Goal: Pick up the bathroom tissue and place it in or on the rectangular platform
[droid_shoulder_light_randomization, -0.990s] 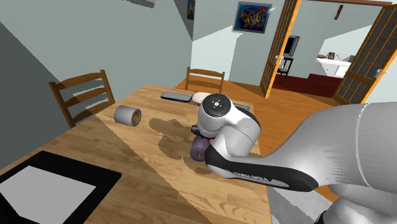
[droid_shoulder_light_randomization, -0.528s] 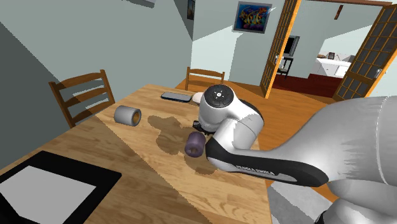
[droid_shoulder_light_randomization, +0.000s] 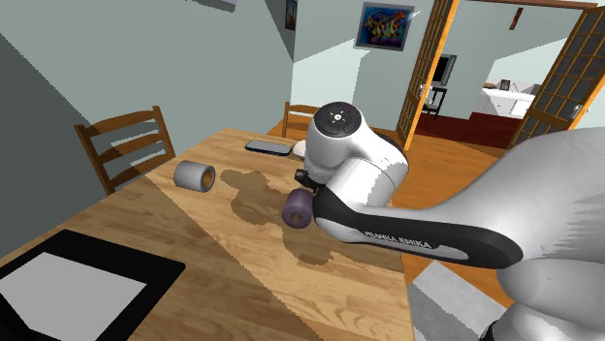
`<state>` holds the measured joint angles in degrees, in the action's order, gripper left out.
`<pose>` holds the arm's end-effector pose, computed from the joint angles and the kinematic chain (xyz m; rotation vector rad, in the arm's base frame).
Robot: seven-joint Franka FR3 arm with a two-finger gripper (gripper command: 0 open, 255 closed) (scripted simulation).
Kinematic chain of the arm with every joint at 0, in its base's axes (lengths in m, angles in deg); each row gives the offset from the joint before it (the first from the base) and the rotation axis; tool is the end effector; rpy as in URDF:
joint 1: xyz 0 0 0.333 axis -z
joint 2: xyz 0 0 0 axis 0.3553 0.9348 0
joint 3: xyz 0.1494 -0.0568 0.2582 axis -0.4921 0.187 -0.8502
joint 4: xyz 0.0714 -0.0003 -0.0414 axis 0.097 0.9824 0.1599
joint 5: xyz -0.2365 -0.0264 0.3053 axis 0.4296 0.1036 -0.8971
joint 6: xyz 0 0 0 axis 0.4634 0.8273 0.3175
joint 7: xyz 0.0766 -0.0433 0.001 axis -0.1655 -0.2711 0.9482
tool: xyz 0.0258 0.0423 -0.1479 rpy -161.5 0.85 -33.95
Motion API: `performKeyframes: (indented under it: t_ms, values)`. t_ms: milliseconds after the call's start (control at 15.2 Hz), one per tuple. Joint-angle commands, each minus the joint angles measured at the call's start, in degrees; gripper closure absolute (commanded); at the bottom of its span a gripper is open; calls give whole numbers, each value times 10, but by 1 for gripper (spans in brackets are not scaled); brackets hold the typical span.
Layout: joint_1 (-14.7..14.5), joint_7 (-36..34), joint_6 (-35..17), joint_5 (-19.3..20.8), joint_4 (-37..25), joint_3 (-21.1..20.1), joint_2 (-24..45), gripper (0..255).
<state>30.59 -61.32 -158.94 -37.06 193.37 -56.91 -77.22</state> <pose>0.4593 0.1870 0.3692 2.5170 -1.1776 0.9365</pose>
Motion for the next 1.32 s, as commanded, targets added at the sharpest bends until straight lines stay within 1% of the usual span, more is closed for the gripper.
performKeyframes:
  t_ms: [0, 660, 1188, 1254]
  values:
    - [-7, 5, 14, 3, -8, 14, -2, 255]
    - [-29, 32, 80, 15, -52, 74, -7, 255]
    - [-37, 50, 131, 25, -94, 111, -8, 255]
    - [-34, 62, 123, 28, -88, 121, -4, 255]
